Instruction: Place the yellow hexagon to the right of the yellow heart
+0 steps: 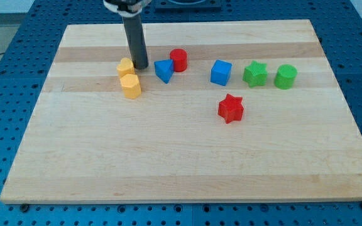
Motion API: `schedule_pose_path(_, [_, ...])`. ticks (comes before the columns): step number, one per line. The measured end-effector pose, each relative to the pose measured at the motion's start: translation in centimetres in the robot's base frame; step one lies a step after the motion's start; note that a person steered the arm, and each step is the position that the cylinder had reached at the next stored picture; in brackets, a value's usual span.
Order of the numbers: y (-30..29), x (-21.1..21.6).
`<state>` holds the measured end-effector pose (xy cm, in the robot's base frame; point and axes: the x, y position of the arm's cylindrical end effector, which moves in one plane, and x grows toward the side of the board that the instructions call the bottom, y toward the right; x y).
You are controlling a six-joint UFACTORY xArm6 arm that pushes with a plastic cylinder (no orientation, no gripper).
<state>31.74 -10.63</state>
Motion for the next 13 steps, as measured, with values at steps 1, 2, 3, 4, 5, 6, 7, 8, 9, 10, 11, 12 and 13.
schedule_pose_path(1, [3.1,-2.4])
schedule_pose_path(2, [10.0,-3.1])
schedule_pose_path(3, [14.8,-1.7])
schedule_pose_path(4, [10.7,-0.4])
schedule_pose_path(5, [6.7,-0.5])
schedule_pose_path(6, [1.7,-2.8])
schedule_pose_path(7, [-0.3,-2.9])
schedule_pose_path(8, [-0.6,-1.1])
schedule_pose_path(9, [-4.5,3.1])
schedule_pose_path(10, [-5.9,5.5])
schedule_pose_path(11, [-3.4,6.7])
schedule_pose_path(12, [-1.0,6.7])
schedule_pose_path(13, [0.7,6.5])
